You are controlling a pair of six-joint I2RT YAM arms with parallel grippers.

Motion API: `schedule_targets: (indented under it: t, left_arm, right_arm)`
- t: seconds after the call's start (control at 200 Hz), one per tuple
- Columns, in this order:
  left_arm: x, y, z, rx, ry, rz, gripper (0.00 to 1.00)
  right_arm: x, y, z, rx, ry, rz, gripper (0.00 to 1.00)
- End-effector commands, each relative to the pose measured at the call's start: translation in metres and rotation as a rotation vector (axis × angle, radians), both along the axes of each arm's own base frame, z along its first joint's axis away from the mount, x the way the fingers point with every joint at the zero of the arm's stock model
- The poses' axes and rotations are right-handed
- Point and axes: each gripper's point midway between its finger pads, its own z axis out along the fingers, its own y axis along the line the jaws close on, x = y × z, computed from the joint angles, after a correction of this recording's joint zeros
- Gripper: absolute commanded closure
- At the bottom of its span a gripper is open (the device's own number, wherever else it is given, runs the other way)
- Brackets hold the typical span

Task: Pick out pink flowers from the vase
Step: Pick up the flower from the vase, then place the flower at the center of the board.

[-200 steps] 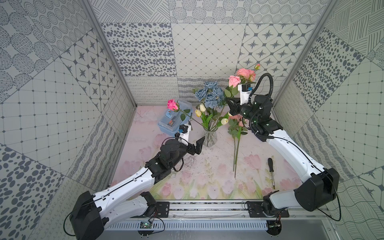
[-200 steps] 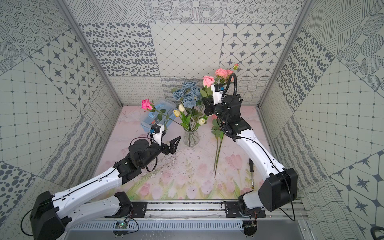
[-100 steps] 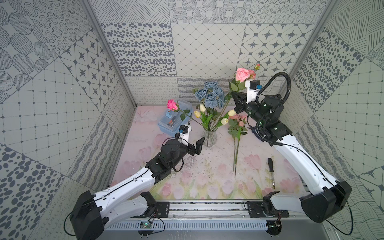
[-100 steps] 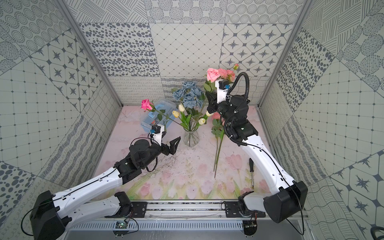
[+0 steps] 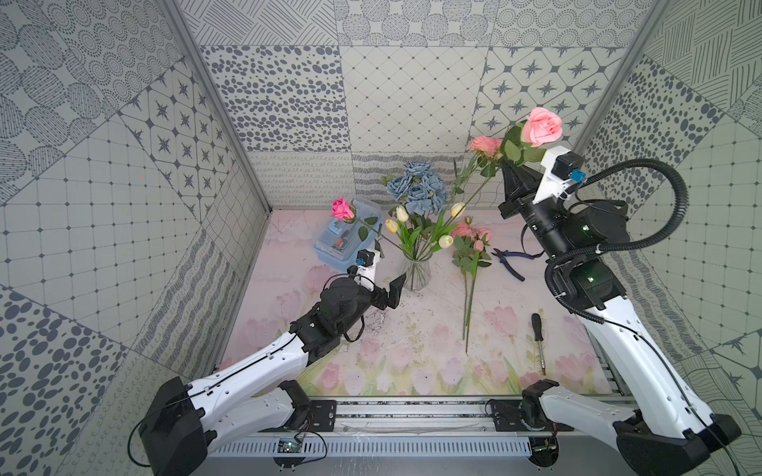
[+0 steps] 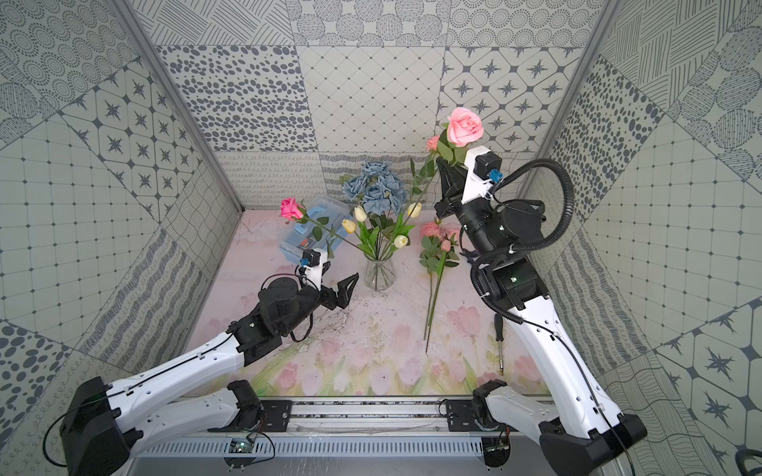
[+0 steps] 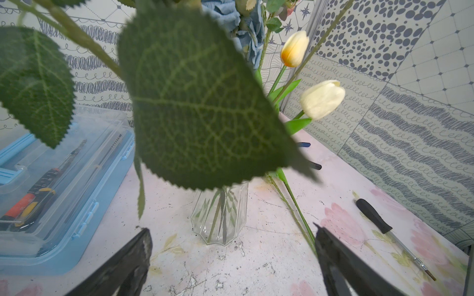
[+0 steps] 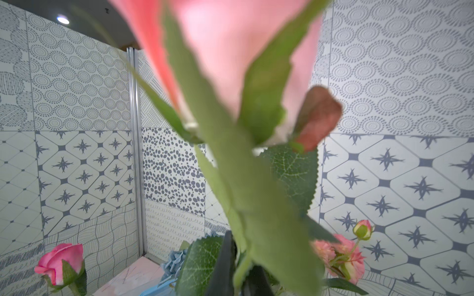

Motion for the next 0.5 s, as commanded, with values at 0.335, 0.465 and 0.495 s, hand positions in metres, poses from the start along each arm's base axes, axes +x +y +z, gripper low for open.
schedule_targets:
  t: [0.335, 0.465, 0.495]
  left_arm:
    - [0.002, -0.003, 0.007, -0.030, -0.021, -0.007, 0.01]
    - [0.000, -0.004, 0.007, -0.027, -0.019, -0.014, 0.01]
    - [0.000, -0.004, 0.007, -0.025, -0.019, -0.015, 0.01]
  right_arm:
    - [-0.048, -0.086, 0.062, 0.131, -0.049, -0.354, 0.98]
    - [-0.046, -0.101, 0.046, 0.146, 0.031, -0.432, 0.98]
    - [-0.044, -0.103, 0.040, 0.141, 0.060, -0.447, 0.98]
